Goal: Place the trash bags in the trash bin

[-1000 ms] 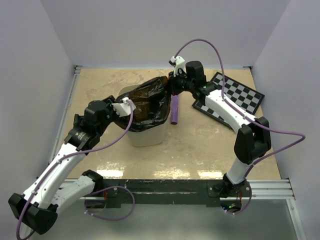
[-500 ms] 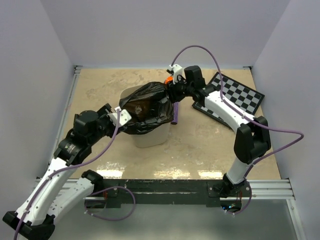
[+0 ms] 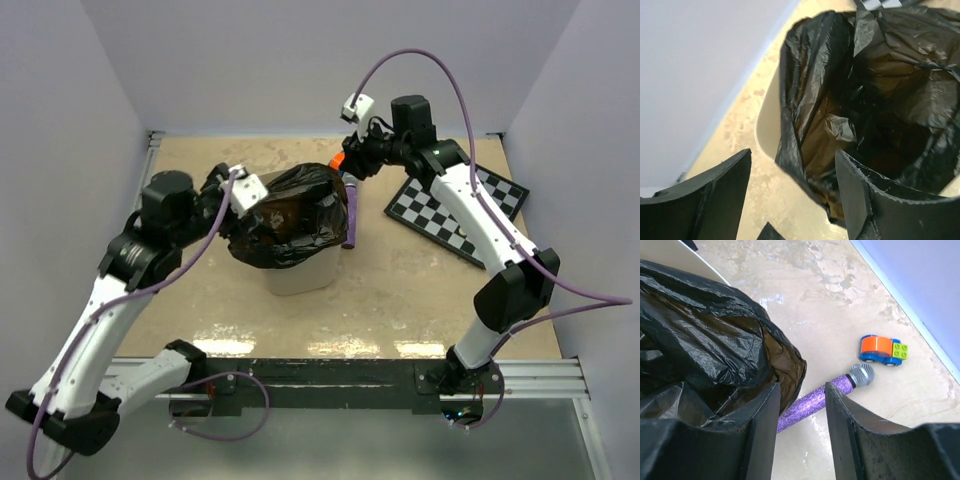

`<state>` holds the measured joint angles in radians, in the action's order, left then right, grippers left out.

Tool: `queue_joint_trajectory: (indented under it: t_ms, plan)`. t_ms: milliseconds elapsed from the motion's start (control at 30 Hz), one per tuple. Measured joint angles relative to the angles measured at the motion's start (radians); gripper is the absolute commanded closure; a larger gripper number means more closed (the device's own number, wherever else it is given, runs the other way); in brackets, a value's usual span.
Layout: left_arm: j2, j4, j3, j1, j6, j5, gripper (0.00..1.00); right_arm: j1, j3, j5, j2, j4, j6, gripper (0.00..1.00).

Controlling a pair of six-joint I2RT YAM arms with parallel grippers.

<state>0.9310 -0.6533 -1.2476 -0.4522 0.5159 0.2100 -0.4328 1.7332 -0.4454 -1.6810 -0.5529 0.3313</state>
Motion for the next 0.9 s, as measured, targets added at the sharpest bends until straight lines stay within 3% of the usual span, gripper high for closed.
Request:
queue_joint_trajectory:
  t_ms: [267,500,767,900]
  plan:
    - [0.35,-0.087,-0.214,0.0,0.002,0.013,0.4,0.008,0.045,-0.079,-0.054,-0.057,0.064,0.49]
    - [0.422,-0.179,-0.316,0.001,0.011,-0.023,0.57,0.008,-0.016,-0.119,-0.05,-0.052,0.076,0.49]
    - [0.514,-0.272,-0.393,0.001,-0.007,-0.002,0.55,0.008,-0.04,-0.143,-0.049,-0.042,0.074,0.49]
    - [0.543,-0.312,-0.408,0.001,-0.013,0.02,0.61,0.008,-0.04,-0.149,-0.049,-0.036,0.074,0.49]
